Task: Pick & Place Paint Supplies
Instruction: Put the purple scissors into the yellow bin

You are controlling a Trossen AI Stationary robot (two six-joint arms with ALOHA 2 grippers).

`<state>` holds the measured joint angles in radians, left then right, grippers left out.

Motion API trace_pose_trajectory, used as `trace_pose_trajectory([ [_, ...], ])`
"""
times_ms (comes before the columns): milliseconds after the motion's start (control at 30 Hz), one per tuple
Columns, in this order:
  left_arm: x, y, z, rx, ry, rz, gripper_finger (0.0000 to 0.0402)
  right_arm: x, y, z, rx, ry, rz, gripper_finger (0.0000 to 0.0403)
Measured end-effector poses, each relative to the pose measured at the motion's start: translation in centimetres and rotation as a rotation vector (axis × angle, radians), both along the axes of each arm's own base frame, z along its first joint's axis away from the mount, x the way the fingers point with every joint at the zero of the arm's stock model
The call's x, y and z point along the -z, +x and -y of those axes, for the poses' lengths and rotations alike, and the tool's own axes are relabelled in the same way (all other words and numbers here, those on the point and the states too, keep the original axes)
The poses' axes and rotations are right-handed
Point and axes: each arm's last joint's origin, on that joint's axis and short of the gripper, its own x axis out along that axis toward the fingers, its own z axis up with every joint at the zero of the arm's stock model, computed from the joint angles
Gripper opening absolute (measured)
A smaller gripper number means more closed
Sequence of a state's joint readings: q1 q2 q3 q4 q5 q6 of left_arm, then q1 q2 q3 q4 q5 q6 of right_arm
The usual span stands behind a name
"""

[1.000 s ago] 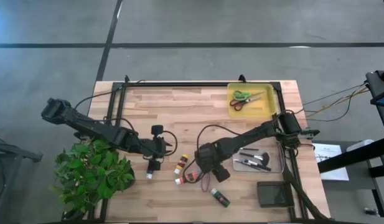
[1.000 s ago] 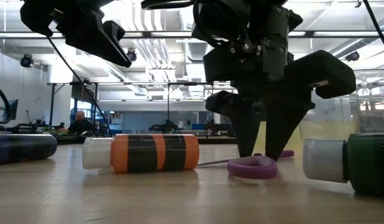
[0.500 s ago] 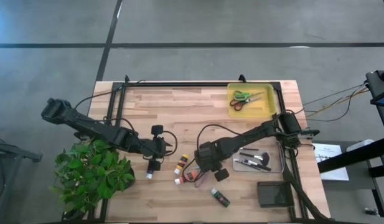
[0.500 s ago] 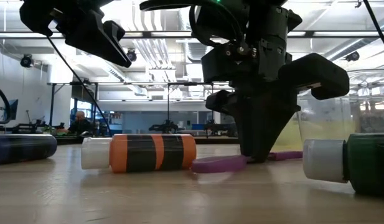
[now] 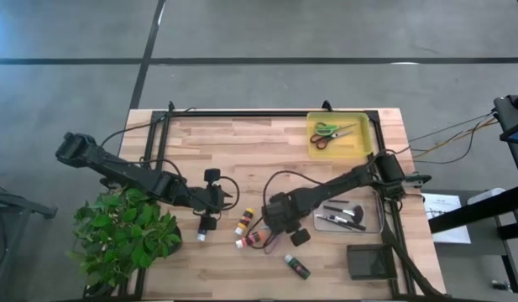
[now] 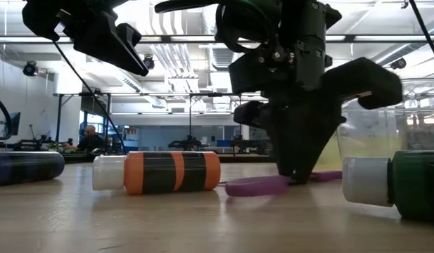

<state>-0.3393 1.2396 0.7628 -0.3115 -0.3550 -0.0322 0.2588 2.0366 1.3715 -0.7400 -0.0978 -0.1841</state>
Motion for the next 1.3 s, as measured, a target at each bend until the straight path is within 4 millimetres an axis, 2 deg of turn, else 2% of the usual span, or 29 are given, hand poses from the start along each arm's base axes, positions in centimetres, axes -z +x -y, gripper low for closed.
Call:
trace_pose_trajectory([
  [367, 0.0, 0.0, 0.0, 0.000, 0.001, -0.002, 0.0104, -3.0, 0.5, -1.8, -0.059, -0.059, 0.032, 0.0075],
  [700, 0.0, 0.0, 0.0, 0.000, 0.001, -0.004, 0.0104, -8.2, 0.1, -0.7, -0.073, -0.225, 0.119, 0.0076],
  [833, 0.1, -0.1, 0.0, 0.000, 0.002, -0.008, 0.0104, -11.0, -0.4, 1.0, -0.046, -0.267, 0.202, 0.0076],
  [967, 0.1, -0.1, 0.0, 0.002, 0.000, -0.009, 0.0104, -13.7, -1.2, 3.8, 0.022, -0.309, 0.252, 0.0076],
  [1133, 0.1, -0.1, 0.0, 0.002, 0.000, -0.009, 0.0104, -16.4, -2.9, 8.1, 0.113, -0.352, 0.286, 0.0076],
  [1300, 0.1, -0.1, 0.0, 0.004, -0.003, -0.010, 0.0104, -18.1, -5.3, 12.8, 0.239, -0.377, 0.304, 0.0076],
])
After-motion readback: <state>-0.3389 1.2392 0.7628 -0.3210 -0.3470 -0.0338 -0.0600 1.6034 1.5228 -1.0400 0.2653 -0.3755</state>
